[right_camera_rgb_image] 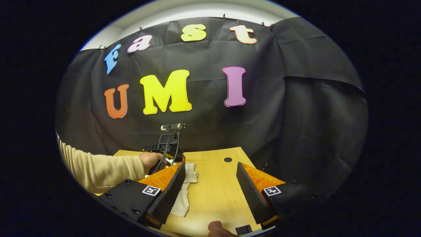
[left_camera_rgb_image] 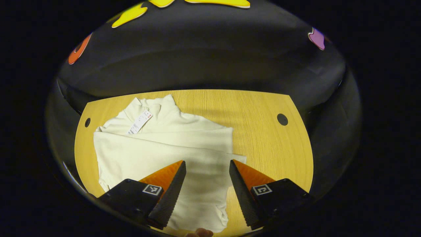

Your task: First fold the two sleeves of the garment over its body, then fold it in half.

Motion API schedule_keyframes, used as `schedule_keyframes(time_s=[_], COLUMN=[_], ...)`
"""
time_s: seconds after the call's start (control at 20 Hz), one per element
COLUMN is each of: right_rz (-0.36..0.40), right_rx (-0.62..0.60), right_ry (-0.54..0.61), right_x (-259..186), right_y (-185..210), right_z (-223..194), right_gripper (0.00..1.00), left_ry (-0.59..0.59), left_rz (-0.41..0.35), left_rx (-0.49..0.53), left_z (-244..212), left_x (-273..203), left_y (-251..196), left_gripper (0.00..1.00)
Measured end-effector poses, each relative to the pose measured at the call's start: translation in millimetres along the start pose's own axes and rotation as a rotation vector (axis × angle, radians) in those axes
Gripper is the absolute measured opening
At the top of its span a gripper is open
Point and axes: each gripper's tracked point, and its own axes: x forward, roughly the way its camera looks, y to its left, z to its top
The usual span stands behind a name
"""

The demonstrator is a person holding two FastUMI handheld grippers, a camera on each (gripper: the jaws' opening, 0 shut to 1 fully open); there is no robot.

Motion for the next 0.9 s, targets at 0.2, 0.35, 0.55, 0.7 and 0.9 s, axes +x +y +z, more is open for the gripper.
schedule_keyframes(time_s=[0.2, 0.35, 0.55, 0.7, 0.9], right_rz=[0.033, 0.073, 0.100, 0.116, 0.142], right_rx=[-0.014, -0.025, -0.061, -0.096, -0.122], right_ry=[0.009, -0.012, -0.027, -0.027, 0.030], right_x=[3.6, 7.1, 14.7, 16.7, 20.6], right_y=[11.3, 31.6, 64.4, 92.6, 129.7], right_z=[-3.0, 2.6, 2.6, -6.5, -37.7], right_gripper=[0.97, 0.96, 0.97, 0.97, 0.97], left_ry=[-0.268, -0.485, -0.671, -0.703, -0.701], left_rz=[0.002, 0.057, 0.100, 0.137, 0.169], left_rx=[0.020, 0.057, 0.060, 0.039, 0.002], left_z=[38.9, 58.6, 40.8, 6.6, -36.9], left_x=[-86.5, -169.5, -262.6, -276.8, -299.5], left_y=[22.2, 53.2, 83.8, 101.2, 159.5], left_gripper=[0.99, 0.99, 0.98, 0.98, 0.98])
